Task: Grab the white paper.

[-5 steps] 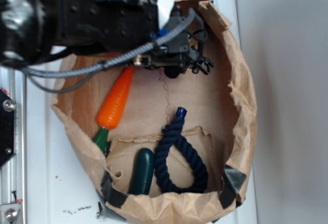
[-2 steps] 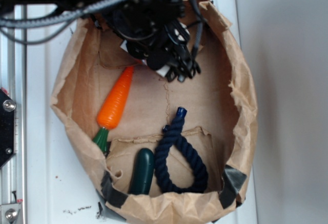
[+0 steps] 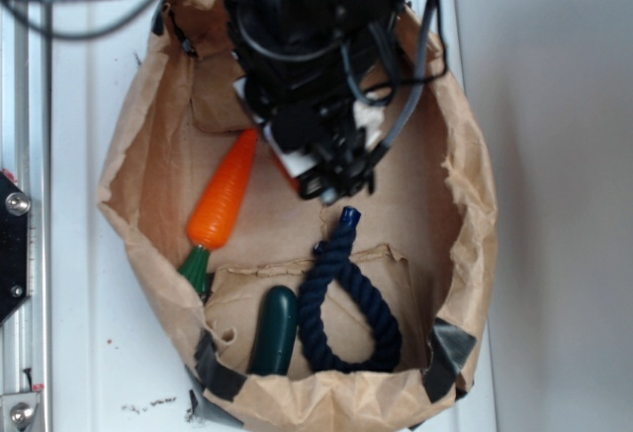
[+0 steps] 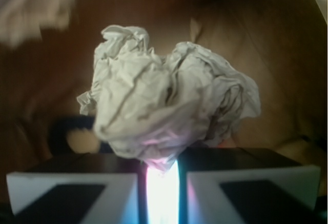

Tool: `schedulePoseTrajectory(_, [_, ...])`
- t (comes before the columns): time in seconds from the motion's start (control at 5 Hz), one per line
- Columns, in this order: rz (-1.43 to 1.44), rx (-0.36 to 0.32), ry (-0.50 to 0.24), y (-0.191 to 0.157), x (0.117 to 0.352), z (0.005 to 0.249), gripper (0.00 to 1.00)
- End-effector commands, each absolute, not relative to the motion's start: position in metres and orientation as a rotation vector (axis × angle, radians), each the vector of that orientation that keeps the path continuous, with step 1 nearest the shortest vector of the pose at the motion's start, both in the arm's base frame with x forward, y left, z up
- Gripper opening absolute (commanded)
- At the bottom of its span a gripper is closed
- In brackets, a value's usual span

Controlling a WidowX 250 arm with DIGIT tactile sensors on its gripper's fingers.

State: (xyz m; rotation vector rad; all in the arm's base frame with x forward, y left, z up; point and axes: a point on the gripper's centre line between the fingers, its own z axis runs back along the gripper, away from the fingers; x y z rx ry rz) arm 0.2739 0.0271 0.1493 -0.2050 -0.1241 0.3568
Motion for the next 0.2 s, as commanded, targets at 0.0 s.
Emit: schedulePoseTrajectory(0.0, [0.187, -0.049, -0.386, 0.0205, 0.2517, 0.1946, 0.0])
